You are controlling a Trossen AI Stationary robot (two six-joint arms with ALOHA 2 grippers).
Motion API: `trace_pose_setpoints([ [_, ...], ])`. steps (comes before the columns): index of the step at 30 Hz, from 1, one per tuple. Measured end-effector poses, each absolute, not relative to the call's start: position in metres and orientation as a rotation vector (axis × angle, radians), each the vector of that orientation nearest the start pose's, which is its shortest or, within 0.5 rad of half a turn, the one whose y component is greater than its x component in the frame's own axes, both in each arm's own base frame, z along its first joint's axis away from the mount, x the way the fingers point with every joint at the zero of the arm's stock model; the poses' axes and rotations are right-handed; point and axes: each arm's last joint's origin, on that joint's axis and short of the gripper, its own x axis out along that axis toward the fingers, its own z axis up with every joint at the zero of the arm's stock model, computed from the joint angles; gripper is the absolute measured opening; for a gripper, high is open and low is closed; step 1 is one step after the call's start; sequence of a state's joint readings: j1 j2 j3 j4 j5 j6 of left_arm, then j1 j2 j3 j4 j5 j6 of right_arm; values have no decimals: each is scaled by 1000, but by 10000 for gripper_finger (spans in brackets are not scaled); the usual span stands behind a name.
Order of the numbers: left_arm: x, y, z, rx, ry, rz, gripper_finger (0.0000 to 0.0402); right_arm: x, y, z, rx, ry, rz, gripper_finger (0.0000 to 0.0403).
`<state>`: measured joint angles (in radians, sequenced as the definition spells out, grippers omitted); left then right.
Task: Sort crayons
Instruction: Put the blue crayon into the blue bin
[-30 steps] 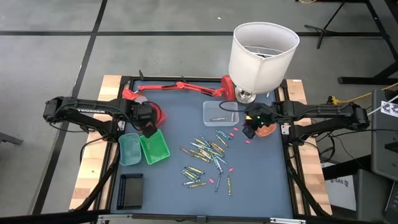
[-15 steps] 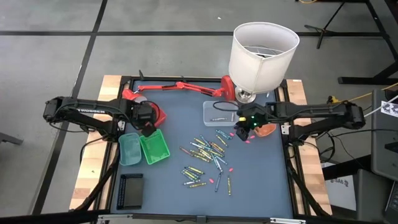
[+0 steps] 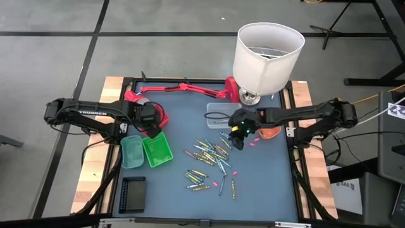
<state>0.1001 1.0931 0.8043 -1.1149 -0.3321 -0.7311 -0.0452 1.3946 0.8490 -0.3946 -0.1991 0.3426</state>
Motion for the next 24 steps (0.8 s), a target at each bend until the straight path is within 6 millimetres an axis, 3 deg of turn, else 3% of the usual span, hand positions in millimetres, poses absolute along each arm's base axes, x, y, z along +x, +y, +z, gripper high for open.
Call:
trace_pose_setpoints([
  [7,174,27,234,-447,1104,808,109,283,31,207,244,884,266,117],
  [13,180,27,236,-435,1055,773,109,280,67,210,29,818,463,117],
  [24,189,22,239,-435,967,712,109,275,119,204,-155,729,658,117],
])
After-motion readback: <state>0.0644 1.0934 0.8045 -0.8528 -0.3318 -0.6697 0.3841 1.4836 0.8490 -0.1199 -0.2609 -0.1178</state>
